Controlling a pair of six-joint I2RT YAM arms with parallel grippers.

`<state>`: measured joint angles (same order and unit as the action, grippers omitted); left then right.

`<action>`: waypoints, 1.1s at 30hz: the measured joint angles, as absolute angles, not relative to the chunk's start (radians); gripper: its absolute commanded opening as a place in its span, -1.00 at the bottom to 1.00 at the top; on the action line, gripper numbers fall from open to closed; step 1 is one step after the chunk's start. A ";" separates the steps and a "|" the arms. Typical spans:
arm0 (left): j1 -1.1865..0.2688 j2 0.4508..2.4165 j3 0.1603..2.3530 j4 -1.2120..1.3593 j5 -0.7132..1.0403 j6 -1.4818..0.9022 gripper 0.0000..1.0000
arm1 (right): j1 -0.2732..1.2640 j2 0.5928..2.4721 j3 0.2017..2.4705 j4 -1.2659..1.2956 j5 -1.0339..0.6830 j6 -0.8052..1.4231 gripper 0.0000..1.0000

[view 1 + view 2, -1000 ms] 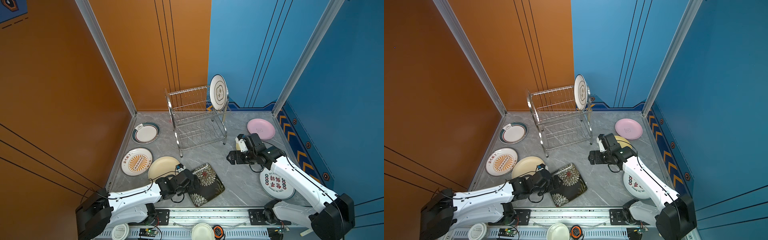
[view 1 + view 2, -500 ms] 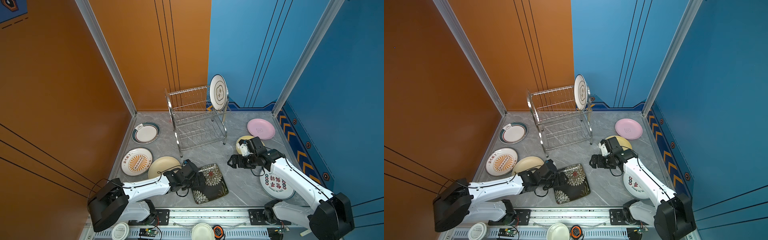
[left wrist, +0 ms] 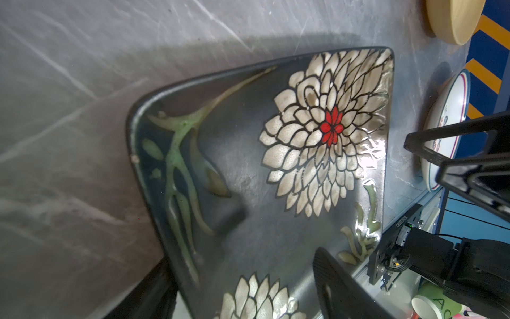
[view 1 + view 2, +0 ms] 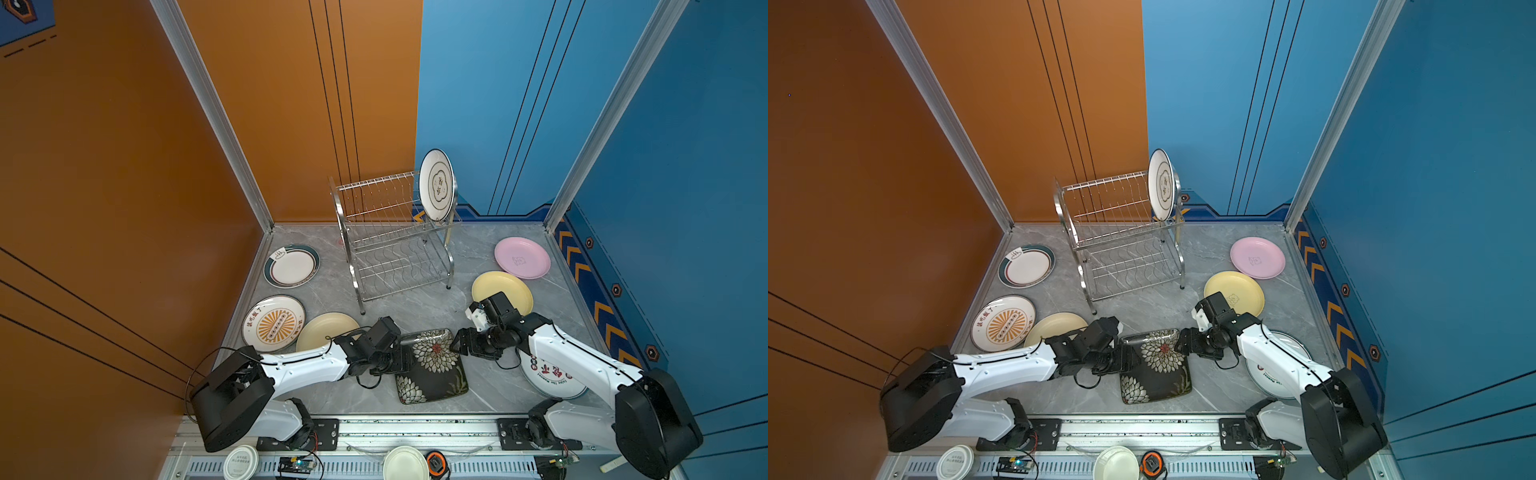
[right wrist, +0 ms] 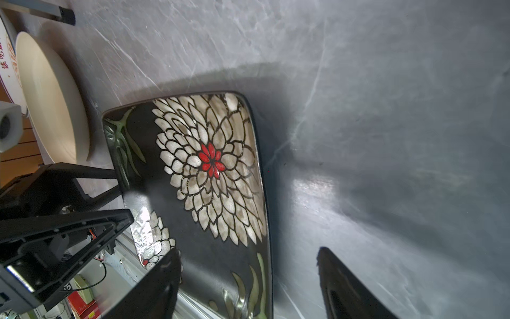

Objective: Load the plates into the dish rack
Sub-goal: 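Grip the dark square plate's edges with both grippers and tilt it up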

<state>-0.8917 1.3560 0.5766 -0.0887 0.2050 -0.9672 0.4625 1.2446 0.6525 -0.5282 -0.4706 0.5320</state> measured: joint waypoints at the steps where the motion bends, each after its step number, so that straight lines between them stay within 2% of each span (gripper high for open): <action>1: -0.889 1.356 0.571 -0.084 0.210 -0.966 0.43 | 0.467 1.253 0.646 -0.517 -0.472 0.539 0.46; 12: -0.874 1.385 0.558 -0.030 0.253 -0.961 0.24 | 0.471 1.331 0.587 -0.400 -0.524 0.567 0.34; 30: -0.849 1.445 0.539 0.131 0.305 -0.987 0.19 | 0.467 1.394 0.509 -0.109 -0.697 0.616 0.24; 33: -0.849 1.452 0.537 0.153 0.308 -0.988 0.19 | 0.470 1.399 0.492 -0.065 -0.719 0.627 0.17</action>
<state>-0.8490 1.4521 0.5373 0.1532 0.3080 -0.9878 0.4698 1.3991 0.4915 -0.0654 -0.7185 0.6270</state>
